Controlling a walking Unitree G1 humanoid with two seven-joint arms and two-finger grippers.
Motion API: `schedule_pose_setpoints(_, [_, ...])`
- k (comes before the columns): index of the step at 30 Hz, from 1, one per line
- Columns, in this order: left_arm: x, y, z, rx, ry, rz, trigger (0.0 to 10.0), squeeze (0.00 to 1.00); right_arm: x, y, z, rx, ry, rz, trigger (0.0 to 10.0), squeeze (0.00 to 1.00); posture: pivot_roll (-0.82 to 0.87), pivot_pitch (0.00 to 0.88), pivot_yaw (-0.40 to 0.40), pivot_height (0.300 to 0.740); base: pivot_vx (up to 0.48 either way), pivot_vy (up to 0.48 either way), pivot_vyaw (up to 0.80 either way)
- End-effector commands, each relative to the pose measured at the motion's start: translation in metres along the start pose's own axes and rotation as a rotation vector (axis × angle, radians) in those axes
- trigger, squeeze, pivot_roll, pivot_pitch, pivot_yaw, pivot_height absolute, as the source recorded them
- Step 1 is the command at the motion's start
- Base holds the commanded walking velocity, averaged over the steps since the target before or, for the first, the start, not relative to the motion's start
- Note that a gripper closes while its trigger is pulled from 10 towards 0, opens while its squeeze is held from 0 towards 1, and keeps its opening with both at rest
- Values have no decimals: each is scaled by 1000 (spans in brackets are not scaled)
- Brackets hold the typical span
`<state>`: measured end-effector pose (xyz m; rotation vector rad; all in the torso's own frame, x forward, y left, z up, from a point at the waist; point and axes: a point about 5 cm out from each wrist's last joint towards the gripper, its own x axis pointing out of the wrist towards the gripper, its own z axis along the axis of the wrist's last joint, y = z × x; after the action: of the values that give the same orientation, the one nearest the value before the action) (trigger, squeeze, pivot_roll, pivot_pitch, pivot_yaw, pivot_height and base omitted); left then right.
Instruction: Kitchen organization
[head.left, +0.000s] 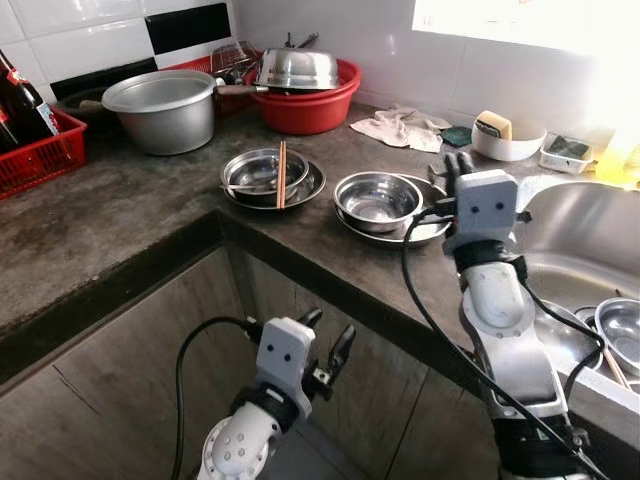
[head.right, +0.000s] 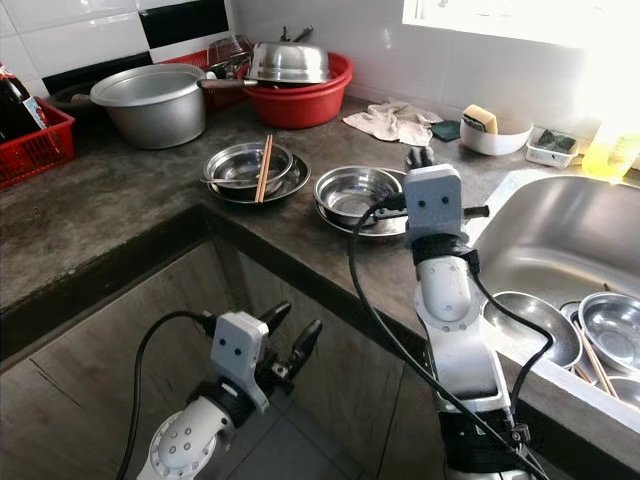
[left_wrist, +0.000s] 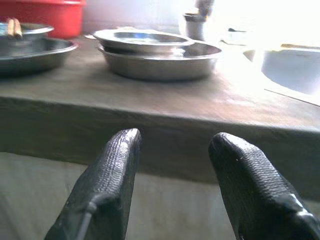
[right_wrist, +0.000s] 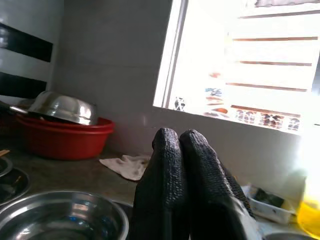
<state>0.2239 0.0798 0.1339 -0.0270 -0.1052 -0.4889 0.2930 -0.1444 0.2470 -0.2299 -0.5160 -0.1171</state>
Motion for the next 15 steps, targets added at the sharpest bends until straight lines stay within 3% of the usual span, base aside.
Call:
schedule_pose_setpoints(1, [2, 2, 5, -8, -11, 10, 10000, 0, -2, -7, 2, -9, 4, -39, 0, 0, 56, 45, -1, 740, 0, 476, -788])
schedule_pose_setpoints(7, [7, 7, 10, -10, -33, 21, 10000, 0, -10, -9, 1, 8, 40, -65, 0, 0, 45, 35, 5, 740, 0, 468, -786])
schedule_pose_setpoints(15, [10, 8, 13, 40, -47, 18, 10000, 0, -13, -13, 2, 5, 68, -98, 0, 0, 43, 22, 10, 740, 0, 0, -781])
